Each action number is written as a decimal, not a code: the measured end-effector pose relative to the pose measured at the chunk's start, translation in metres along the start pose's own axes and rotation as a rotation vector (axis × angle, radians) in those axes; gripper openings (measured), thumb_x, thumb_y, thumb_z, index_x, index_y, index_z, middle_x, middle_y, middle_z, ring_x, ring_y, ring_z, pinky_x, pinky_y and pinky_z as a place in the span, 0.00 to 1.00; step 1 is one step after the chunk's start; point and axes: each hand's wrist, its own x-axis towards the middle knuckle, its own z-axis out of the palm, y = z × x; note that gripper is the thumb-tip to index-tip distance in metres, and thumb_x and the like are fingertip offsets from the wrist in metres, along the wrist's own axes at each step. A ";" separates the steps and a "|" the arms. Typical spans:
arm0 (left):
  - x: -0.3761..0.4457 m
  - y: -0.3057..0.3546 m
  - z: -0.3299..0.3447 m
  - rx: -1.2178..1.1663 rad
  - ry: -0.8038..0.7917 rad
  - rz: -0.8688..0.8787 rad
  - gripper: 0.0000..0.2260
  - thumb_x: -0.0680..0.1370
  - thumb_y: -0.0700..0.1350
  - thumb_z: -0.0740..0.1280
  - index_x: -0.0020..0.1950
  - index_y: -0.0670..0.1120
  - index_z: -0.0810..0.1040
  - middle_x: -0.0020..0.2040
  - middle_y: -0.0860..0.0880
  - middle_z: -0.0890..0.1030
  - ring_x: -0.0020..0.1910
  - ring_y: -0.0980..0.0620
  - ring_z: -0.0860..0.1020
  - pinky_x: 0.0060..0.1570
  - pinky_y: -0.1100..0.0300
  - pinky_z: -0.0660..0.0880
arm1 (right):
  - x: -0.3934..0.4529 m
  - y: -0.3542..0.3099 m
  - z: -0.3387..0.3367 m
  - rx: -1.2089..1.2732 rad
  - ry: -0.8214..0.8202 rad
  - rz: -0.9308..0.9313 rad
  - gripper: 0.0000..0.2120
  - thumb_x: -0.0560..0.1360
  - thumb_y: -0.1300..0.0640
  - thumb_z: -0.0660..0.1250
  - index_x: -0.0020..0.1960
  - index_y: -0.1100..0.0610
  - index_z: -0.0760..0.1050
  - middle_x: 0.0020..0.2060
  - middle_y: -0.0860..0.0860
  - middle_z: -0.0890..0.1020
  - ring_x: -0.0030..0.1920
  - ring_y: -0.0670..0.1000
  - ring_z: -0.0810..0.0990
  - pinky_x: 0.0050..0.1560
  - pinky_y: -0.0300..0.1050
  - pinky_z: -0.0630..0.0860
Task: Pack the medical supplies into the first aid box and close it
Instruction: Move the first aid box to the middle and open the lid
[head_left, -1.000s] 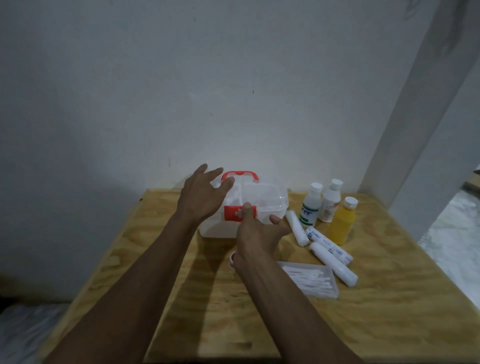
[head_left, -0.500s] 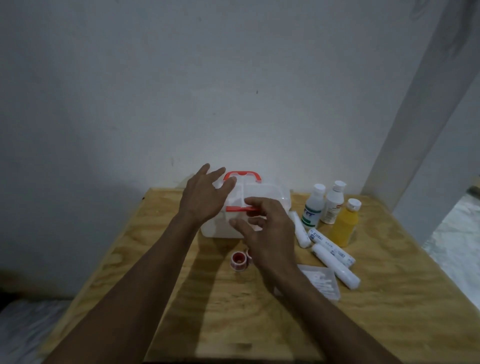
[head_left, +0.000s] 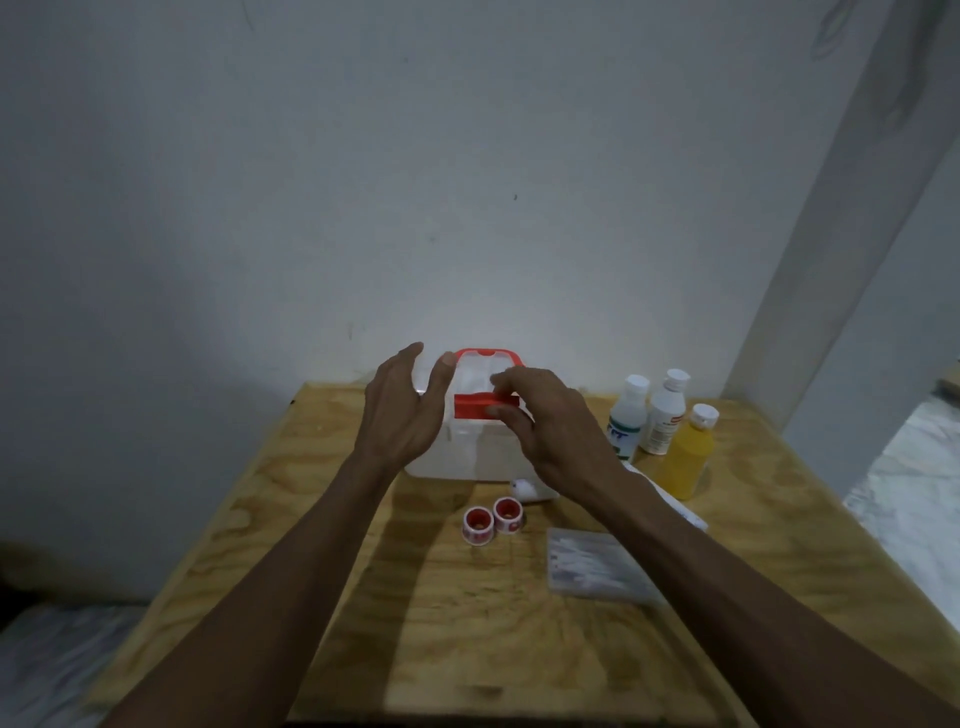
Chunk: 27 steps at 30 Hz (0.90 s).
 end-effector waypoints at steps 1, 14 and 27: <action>-0.001 0.002 -0.001 -0.018 0.010 -0.020 0.29 0.79 0.64 0.55 0.76 0.51 0.62 0.77 0.46 0.65 0.74 0.42 0.65 0.69 0.43 0.64 | 0.000 -0.001 0.001 0.025 -0.010 0.007 0.10 0.80 0.55 0.63 0.59 0.59 0.74 0.58 0.56 0.79 0.56 0.54 0.76 0.55 0.44 0.72; -0.012 0.008 -0.004 -0.346 0.101 -0.179 0.29 0.80 0.65 0.46 0.76 0.51 0.57 0.76 0.44 0.64 0.71 0.41 0.68 0.66 0.45 0.66 | 0.013 0.003 -0.003 0.103 0.102 -0.073 0.08 0.81 0.58 0.62 0.57 0.62 0.72 0.50 0.52 0.77 0.48 0.41 0.70 0.61 0.61 0.72; -0.007 -0.004 0.012 -0.011 0.048 -0.056 0.34 0.77 0.69 0.46 0.78 0.51 0.54 0.78 0.46 0.61 0.75 0.42 0.64 0.71 0.41 0.64 | 0.116 0.008 -0.026 0.026 0.337 0.022 0.09 0.80 0.50 0.62 0.55 0.55 0.70 0.48 0.55 0.83 0.45 0.58 0.80 0.44 0.56 0.79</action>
